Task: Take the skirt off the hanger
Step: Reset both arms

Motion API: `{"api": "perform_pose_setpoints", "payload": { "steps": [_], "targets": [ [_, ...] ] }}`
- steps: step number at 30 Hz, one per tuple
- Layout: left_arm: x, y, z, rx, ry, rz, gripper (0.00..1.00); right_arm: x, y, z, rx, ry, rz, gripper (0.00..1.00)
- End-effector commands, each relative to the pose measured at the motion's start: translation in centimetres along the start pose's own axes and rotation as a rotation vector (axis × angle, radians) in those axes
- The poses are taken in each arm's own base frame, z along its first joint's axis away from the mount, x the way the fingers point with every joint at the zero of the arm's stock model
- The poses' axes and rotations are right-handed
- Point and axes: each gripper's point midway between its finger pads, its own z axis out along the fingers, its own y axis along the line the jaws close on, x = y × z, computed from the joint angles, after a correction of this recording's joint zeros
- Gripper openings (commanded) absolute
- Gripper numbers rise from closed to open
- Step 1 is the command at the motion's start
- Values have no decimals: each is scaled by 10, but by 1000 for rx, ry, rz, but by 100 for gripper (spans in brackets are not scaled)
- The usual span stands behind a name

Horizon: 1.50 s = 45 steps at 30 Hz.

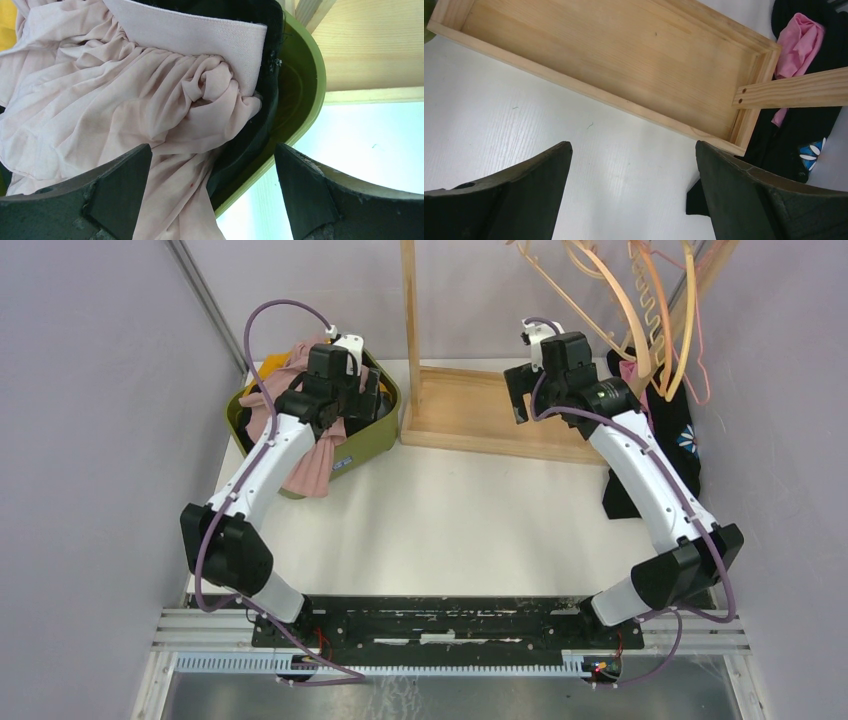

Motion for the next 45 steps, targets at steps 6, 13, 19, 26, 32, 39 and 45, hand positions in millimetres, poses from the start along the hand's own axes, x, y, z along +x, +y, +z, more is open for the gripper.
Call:
{"api": "perform_pose_setpoints", "payload": {
  "steps": [6, 13, 19, 26, 32, 39, 45],
  "targets": [
    [-16, 0, -20, 32, -81, -11, 99, -10, -9, -6, 44, -11, 1, 100],
    [-11, -2, -22, 50, -77, -13, 99, -10, -8, -8, 35, -18, 3, 100],
    [-12, -1, -21, 46, -78, -14, 99, -7, -7, -4, 34, -11, 0, 100],
    [-13, 2, -21, 30, -82, -30, 99, -6, -4, -3, 20, -11, 5, 100],
    [-17, 0, -18, 32, -82, -99, 99, -6, -2, -6, 10, -13, 12, 100],
    [-18, 2, -11, 2, -31, -145, 99, -11, 5, -9, -26, -27, 77, 100],
    [-15, 15, -17, -72, -36, -166, 99, -6, 7, -8, -29, -13, 88, 100]
  ]
}}
